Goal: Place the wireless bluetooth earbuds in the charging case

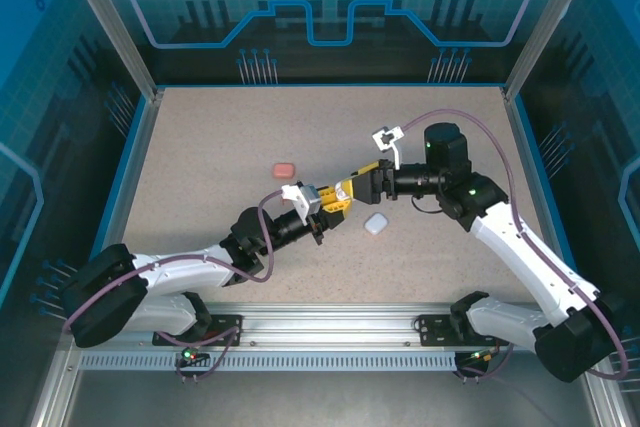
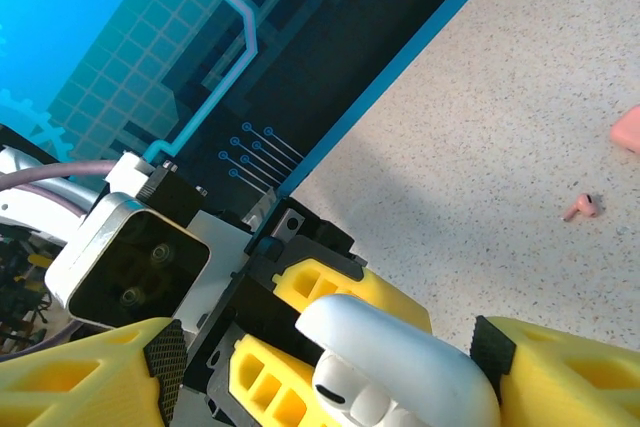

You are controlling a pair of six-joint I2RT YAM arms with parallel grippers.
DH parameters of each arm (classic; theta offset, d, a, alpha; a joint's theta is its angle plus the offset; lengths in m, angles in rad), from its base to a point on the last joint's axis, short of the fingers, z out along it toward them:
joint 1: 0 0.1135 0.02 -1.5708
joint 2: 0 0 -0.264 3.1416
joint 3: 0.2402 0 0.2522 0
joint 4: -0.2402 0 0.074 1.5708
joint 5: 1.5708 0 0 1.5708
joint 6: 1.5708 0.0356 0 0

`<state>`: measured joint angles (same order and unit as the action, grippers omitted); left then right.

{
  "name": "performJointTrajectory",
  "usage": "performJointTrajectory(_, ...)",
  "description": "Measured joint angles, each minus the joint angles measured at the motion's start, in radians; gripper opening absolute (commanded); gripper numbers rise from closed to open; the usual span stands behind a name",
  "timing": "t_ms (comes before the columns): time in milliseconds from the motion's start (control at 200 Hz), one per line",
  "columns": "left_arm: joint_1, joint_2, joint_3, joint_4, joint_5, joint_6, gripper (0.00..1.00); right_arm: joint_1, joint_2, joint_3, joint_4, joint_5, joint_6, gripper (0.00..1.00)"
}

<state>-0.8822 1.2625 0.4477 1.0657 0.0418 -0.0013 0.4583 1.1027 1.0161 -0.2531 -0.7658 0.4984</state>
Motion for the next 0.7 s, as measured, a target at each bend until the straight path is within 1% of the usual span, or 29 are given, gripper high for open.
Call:
performJointTrajectory(345, -0.001, 0.000, 0.000, -0.023, -0.001, 0.000, 0.00, 0.000, -0.039, 0.000, -0.036, 0.026, -0.021, 0.79)
performJointTrajectory(435, -0.001, 0.000, 0.000, -0.028, -0.001, 0.000, 0.00, 0.000, -0.041, 0.002, -0.062, 0.053, -0.035, 0.79)
performJointTrajectory(535, -0.001, 0.000, 0.000, -0.037, -0.001, -0.001, 0.00, 0.002, -0.051, 0.020, -0.126, 0.139, -0.064, 0.79)
performJointTrajectory(700, -0.001, -0.002, 0.000, -0.097, -0.009, -0.026, 0.00, 0.001, -0.118, 0.035, -0.230, 0.383, -0.098, 0.87)
